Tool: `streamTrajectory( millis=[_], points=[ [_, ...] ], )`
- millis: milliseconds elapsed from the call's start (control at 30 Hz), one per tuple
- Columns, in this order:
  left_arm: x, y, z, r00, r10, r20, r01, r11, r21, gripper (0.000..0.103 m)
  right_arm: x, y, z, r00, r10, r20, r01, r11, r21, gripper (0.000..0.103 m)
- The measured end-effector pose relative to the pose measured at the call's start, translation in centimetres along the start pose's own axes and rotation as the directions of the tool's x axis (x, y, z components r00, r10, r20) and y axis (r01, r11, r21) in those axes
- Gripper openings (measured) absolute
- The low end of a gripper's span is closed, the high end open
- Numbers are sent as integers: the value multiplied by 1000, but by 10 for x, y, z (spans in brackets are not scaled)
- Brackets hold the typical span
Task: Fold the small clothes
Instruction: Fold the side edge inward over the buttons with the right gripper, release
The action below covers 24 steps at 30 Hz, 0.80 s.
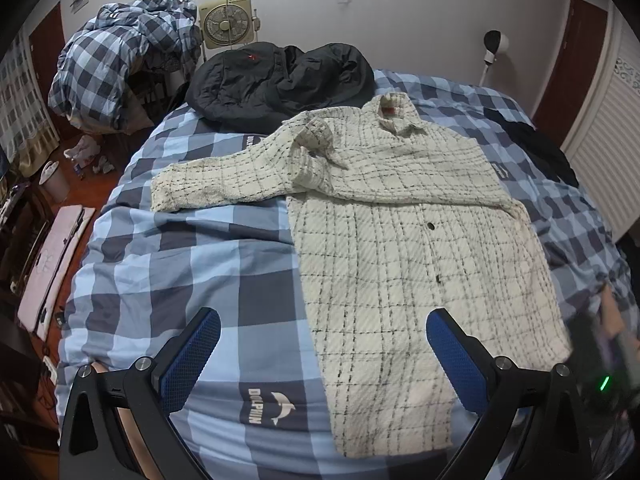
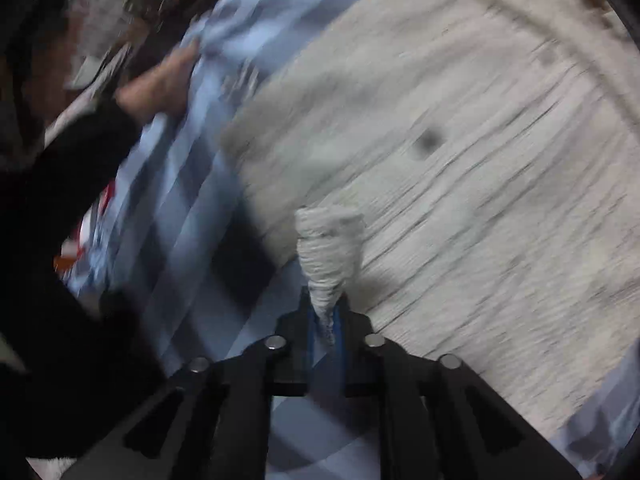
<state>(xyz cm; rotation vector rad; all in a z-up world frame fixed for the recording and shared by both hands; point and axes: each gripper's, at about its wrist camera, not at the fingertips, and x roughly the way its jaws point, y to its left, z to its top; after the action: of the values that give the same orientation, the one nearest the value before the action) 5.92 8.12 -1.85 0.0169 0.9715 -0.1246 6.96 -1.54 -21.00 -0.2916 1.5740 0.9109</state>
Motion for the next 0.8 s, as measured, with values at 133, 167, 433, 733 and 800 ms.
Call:
streamTrajectory(
  millis=[133, 167, 433, 733, 800],
  points=[
    [1, -3, 0, 1000, 1, -5, -1, 1000, 8, 103, 33, 0, -6, 984, 133, -115, -122, 987, 102, 52],
    [1, -3, 0, 1000, 3, -5, -3, 1000, 11, 103, 35, -2, -3, 982, 136, -133, -119, 984, 129, 53],
    [10, -9, -2, 1000, 7, -23, -7, 999, 36, 103, -60, -59, -46, 997, -71, -18, 73, 937, 342, 67],
    [19, -17, -8, 998, 33, -53, -29, 997, 69, 103, -16, -156, -110, 999, -9, 49, -31, 668, 744, 81],
    [21, -16, -8, 998, 39, -58, -35, 997, 70, 103, 2, -161, -112, 1000, -12, 9, 1, 652, 758, 81]
  ],
)
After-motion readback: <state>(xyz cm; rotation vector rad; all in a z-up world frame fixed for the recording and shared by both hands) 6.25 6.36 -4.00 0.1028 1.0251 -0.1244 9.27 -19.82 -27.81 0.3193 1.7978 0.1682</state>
